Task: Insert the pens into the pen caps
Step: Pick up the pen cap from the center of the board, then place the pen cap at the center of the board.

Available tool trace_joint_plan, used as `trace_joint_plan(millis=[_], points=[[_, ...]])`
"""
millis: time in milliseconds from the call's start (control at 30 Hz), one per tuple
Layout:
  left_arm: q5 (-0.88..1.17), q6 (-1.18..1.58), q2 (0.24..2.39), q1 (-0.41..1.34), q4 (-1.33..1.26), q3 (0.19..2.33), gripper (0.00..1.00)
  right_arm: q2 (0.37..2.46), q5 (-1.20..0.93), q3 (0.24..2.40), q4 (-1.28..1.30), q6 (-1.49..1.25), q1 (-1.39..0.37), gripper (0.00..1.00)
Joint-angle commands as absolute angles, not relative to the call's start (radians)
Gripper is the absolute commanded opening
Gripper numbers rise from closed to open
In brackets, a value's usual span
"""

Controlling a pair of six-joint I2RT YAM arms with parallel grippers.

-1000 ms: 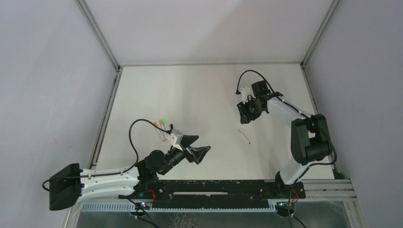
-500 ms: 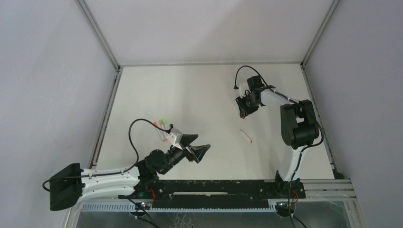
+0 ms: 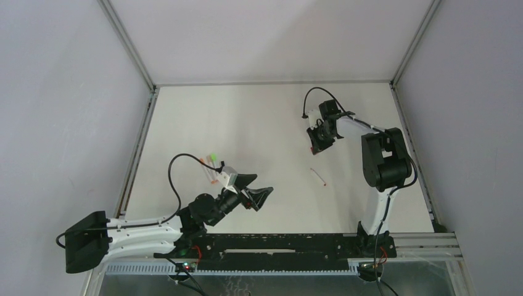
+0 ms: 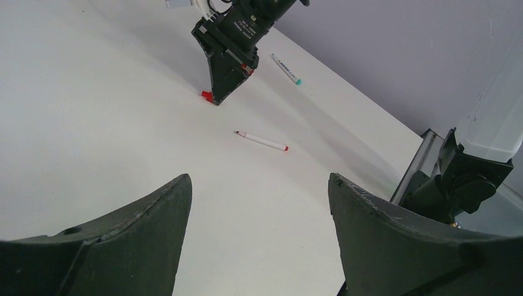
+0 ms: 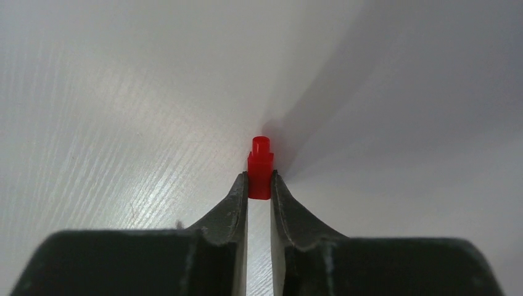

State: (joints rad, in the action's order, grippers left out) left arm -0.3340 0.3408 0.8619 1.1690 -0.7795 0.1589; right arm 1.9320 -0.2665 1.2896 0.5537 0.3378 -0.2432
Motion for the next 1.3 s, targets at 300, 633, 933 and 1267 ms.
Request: trace_joint_plan(millis=[300, 633, 933, 1267], points=[[-0.301, 0.385, 0.713, 1.148, -0.732, 0.116, 0.86, 1.702, -0.525, 1.262, 0.677, 0.677, -0.274, 0.02], [-0.319, 0.452, 0.471, 1.107, -0.479, 0.11, 0.85, 1.479, -0.395, 1.069, 0.978, 1.699, -0.55, 0.0], [-0.385, 0.498, 0.396, 1.104, -0.379, 0.084, 0.85, 1.524, -0.23, 1.01, 0.818, 1.879, -0.775, 0.01], [-0.421, 0.528, 0.392, 1.102, -0.352, 0.063, 0.85, 1.662, -0.119, 1.008, 0.675, 1.862, -0.906, 0.11]])
